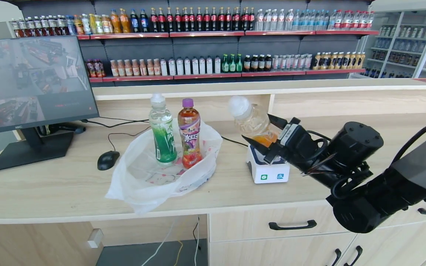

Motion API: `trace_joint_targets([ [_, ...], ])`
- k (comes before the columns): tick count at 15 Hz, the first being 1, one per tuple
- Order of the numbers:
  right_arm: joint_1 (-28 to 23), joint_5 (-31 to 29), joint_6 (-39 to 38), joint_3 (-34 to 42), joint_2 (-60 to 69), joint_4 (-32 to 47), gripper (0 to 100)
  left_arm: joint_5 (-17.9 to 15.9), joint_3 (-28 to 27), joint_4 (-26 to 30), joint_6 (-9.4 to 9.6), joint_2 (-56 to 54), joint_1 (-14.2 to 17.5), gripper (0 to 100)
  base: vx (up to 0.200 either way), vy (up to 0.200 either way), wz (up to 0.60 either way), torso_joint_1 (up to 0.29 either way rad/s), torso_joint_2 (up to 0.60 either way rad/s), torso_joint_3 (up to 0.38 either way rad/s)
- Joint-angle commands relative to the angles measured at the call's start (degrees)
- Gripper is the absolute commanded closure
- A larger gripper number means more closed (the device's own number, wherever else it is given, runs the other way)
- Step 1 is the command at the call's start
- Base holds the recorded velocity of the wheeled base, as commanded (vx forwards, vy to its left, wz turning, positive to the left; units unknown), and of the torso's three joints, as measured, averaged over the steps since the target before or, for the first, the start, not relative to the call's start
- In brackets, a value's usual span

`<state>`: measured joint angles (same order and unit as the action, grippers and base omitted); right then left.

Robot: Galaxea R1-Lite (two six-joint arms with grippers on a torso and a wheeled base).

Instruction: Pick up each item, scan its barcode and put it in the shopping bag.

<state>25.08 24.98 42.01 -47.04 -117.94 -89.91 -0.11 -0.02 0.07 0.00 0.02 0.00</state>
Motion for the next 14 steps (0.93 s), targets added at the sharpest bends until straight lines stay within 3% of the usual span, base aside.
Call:
trace_joint_targets([
  [1, -2.22, 3.50, 1.85, -1.30, -2.38, -0.09, 100, 0.02, 0.02, 0.01, 0.00, -0.02, 0.00, 0, 0.000, 0.000, 0.00, 0.000, 0.00, 0.000],
  [3, -3.19, 8.60, 3.61, -2.00, -3.26, -0.09, 100, 0.02, -0.06, 0.01, 0.00, -0.02, 0.00, 0, 0.000, 0.000, 0.00, 0.000, 0.00, 0.000],
  [8, -6.18, 12.46, 6.33, -4.72, -4.49, -0.09, 100, 0.02, 0.02, -0.16, 0.00, -0.02, 0.00, 0, 0.000, 0.000, 0.00, 0.000, 0.00, 0.000],
  [14, -6.44, 12.99, 6.86, -4.99, -5.45, -0.09, 100, 0.02, 0.02, 0.01, 0.26, -0.02, 0.00, 0, 0.000, 0.000, 0.00, 0.000, 0.00, 0.000],
])
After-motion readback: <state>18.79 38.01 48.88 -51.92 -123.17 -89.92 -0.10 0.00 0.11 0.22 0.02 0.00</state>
